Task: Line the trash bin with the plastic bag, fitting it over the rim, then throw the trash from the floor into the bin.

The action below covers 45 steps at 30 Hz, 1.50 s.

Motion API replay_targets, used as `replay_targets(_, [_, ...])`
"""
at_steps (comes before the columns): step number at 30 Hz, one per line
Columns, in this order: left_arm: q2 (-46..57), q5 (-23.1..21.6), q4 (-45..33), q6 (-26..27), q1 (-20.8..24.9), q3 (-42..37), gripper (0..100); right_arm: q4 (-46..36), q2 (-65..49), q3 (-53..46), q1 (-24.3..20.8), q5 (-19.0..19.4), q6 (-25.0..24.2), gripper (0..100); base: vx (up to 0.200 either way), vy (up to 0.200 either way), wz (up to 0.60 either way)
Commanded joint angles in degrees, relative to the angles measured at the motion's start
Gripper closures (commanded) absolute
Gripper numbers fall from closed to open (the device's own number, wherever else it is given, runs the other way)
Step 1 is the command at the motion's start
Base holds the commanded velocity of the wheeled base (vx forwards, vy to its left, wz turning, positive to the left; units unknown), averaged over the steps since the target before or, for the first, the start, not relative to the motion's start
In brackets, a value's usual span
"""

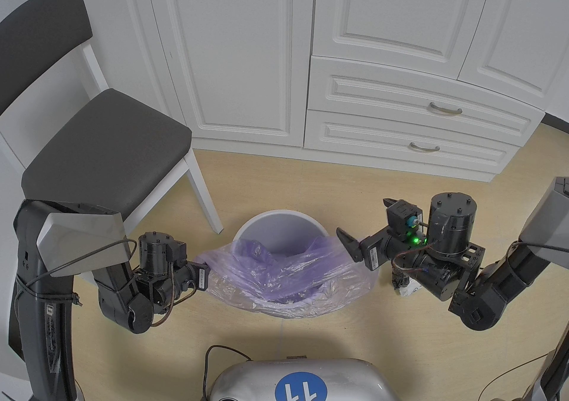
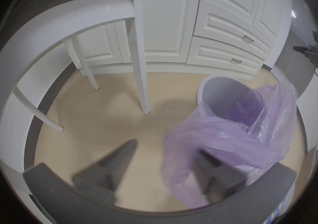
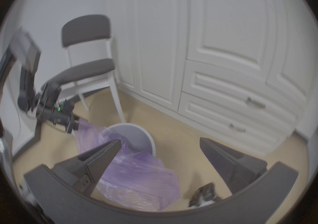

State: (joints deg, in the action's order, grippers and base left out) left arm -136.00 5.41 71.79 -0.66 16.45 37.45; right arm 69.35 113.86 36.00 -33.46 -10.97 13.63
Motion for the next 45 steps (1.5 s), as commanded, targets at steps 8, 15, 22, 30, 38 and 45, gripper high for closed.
replay_targets(8, [3.5,-0.3,3.5,0.0,1.9,-4.1,0,-12.8,4.7,3.6,-15.7,-2.1,18.6,0,0.000,0.000,0.00])
replay_targets(15, [2.9,-0.4,3.1,0.0,2.0,-3.5,0,-12.8,12.3,5.7,-17.5,-2.0,26.4,0,0.000,0.000,0.00])
replay_targets(22, [3.2,-0.4,3.0,0.0,1.8,-3.5,0,-13.3,18.6,10.9,-18.0,-2.1,27.3,0,0.000,0.000,0.00])
replay_targets(30, [2.9,-0.4,3.0,0.0,1.7,-3.4,0,-15.2,22.2,16.0,-17.8,-2.1,27.2,0,0.000,0.000,0.00])
replay_targets(38, [3.0,-0.5,3.0,0.0,1.6,-3.5,0,-15.6,25.9,21.7,-17.0,-2.3,26.8,0,0.000,0.000,0.00])
replay_targets(45, [3.2,-0.6,3.0,0.1,1.6,-3.8,0,-20.0,27.8,28.2,-16.6,-4.4,24.0,0,0.000,0.000,0.00])
